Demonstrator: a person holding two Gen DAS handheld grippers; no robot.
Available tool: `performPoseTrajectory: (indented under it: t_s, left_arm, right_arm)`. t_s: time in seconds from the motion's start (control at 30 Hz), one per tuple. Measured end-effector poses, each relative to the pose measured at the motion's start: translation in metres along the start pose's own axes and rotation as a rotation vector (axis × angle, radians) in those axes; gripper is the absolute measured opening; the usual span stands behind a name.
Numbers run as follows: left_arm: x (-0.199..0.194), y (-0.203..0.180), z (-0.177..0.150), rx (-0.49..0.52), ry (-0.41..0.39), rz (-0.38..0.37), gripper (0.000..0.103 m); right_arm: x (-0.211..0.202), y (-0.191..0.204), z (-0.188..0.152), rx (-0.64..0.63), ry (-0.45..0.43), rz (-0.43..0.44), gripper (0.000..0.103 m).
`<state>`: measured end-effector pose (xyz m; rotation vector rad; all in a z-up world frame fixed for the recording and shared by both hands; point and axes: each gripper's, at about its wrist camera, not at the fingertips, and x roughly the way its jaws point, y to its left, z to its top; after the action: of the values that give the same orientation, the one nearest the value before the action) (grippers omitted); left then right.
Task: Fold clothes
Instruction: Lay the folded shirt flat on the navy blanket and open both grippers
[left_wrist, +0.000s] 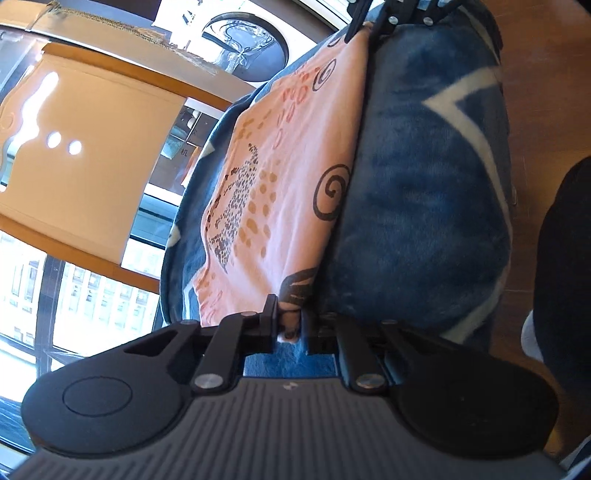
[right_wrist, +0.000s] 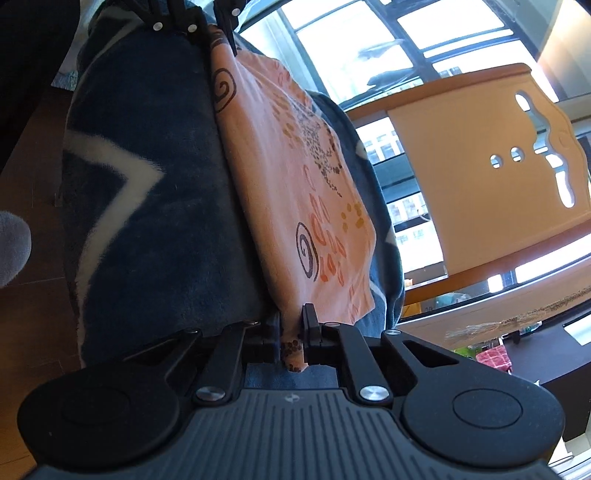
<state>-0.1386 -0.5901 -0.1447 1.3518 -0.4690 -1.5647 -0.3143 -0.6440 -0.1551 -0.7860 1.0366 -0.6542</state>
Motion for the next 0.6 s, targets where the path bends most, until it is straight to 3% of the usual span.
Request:
performPoseTrajectory:
  t_s: [0.27, 0.43, 0.6]
  left_arm:
    - [-0.022, 0.006, -0.016, -0.103, 0.023, -0.018, 0.009]
    - [-0.038, 0.032, -0.022, -0.258, 0.011, -0.005, 0.01]
    - [-0.027, 0.054, 0.0, -0.419, -0.047, -0.013, 0.011]
  right_arm:
    - [-0.013, -0.005, -0.011, 0.106, 0.032, 0.02, 0.008]
    - [-0.031, -0.025, -0.02, 0.289, 0.027, 0.035, 0.008]
    - [-0.041, -0.052, -0.005, 0.539, -0.053, 0.074, 0.009]
